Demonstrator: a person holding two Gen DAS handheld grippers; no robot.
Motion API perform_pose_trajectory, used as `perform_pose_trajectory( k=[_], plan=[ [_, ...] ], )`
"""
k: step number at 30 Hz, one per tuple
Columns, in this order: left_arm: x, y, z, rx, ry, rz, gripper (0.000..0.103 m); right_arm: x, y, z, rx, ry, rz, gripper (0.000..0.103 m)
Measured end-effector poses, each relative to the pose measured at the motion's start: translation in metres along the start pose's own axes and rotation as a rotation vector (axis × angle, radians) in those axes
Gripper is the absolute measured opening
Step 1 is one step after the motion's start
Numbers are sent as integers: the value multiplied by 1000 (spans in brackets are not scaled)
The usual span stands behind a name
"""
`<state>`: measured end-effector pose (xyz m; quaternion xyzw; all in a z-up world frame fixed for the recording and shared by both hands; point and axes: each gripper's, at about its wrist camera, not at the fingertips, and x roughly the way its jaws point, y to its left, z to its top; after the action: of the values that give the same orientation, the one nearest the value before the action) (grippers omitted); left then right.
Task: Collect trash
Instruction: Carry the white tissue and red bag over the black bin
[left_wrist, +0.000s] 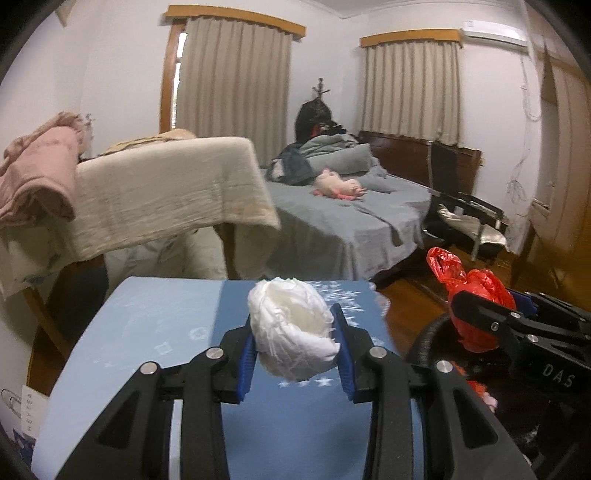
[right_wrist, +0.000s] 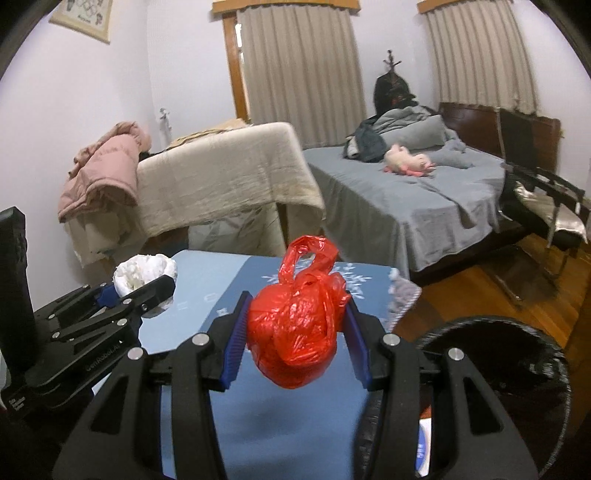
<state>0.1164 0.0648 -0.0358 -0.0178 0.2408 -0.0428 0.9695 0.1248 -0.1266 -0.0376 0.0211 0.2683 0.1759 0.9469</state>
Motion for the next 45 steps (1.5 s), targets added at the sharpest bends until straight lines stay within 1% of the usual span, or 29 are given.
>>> perform_pose_trajectory(
  k=[9, 21, 32, 39, 45],
  plan=[
    [-5, -63, 6, 59, -16, -87, 37, -43, -44, -9, 38, -40, -83, 46],
    [-9, -128, 0, 125, -10, -193, 37, -87, -98, -29, 92, -67, -193, 46],
    [-10, -171, -7, 169, -9, -265, 37, -109, -130, -45, 118, -74, -269, 46],
    [-8, -190, -11, 190, -2, -294, 37, -116, -149, -55, 144, -66, -305, 46],
    [-2, -203, -16, 204, 9, -312, 37, -116, -156, -59, 157, -56, -322, 46]
  ],
)
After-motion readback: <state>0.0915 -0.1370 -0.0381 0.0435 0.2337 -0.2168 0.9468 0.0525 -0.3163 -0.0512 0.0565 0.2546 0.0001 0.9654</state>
